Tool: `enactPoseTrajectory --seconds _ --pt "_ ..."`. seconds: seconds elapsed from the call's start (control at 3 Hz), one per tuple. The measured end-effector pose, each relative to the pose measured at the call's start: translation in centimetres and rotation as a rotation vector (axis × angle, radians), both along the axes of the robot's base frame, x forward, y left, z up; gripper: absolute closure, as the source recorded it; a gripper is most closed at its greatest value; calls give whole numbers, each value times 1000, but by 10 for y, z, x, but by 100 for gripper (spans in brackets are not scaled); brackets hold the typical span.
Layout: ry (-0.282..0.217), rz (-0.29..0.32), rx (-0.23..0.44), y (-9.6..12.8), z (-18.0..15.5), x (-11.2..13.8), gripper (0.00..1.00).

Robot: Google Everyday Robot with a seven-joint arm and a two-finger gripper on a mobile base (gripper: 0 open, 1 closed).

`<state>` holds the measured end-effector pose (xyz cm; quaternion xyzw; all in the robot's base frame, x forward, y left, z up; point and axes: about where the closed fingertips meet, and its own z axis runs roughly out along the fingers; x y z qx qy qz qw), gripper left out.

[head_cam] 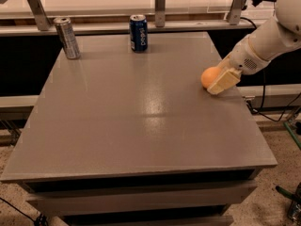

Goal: Move orange near pepsi can

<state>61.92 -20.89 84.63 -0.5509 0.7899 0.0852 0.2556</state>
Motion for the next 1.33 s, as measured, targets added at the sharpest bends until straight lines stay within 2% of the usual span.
enactPoseTrajectory --seconds 0.33,0.67,1.33 --pt "3 2 0 1 -2 0 94" --pt "-23 21 14 10 6 10 100" --pt "-99 152 101 70 42 65 100"
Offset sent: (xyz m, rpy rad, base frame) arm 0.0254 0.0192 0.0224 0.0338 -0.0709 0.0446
